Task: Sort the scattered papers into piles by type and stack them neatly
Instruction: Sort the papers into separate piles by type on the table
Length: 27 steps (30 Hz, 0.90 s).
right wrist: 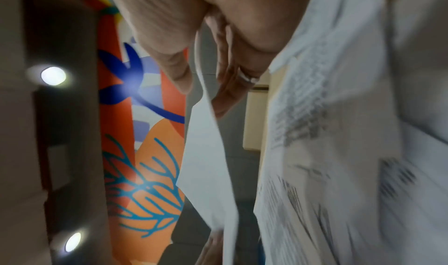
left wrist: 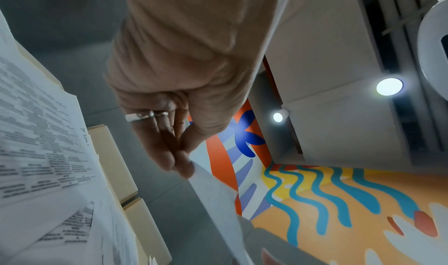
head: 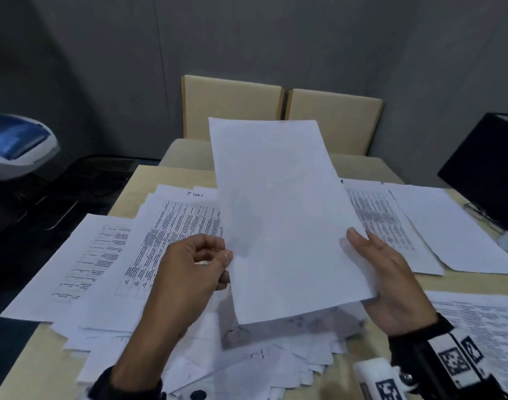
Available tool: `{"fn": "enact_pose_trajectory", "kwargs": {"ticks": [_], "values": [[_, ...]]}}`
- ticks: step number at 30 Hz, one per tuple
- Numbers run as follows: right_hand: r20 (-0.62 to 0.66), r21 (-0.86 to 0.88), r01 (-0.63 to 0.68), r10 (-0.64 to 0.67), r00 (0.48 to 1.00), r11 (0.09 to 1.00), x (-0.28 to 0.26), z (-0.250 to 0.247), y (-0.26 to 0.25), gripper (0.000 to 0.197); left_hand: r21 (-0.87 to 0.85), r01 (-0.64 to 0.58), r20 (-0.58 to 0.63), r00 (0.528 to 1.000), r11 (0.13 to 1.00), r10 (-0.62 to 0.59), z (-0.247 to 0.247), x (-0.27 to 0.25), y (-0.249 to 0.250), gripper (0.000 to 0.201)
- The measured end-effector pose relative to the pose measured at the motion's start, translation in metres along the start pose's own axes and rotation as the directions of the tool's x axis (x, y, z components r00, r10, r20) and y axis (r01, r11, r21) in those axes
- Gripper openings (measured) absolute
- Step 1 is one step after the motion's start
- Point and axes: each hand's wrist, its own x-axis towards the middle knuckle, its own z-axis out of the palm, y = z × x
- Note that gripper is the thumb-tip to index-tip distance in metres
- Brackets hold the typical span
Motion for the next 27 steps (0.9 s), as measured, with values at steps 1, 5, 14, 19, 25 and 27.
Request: {"fn": "enact_pose_trajectory", "kwargs": {"ticks": [1,5,14,19,25,27], "values": [[-0.015,0.075,-0.033,0.034,0.999,0.997,-0.005,-0.002,0.006,0.035,-0.016,-0.015,-0.02,1.0,1.0,0.014,0.003,0.0,-0.001,0.006],[-0.057,0.054,-0.123,0.126,0.99,0.991,-0.02,-0.005,0.033,0.017,-0.039,-0.078,-0.045,0.996,0.996,0.076,0.018,0.001,0.0,0.007],[-0.361,0.016,-0.007,0.012,0.933,1.0,0.029,-0.059,-0.022,0.039,0.131,-0.187,0.201,0.967,0.974,0.158,0.058,-0.013,0.015,0.017],[-0.531,0.234,0.009,0.12,0.839,0.972,0.096,-0.169,-0.057,0.017,0.328,-0.203,0.293,0.95,0.923,0.105,0.062,-0.011,0.011,0.015],[-0.631,0.257,0.055,0.124,0.766,0.965,0.13,-0.279,-0.064,0.019,0.369,-0.215,0.33,0.94,0.904,0.089,0.068,-0.009,0.012,0.026],[-0.68,0.223,0.046,0.121,0.723,0.974,0.134,-0.297,-0.062,0.02,0.37,-0.229,0.343,0.934,0.9,0.097,0.069,-0.01,0.013,0.039]]}}
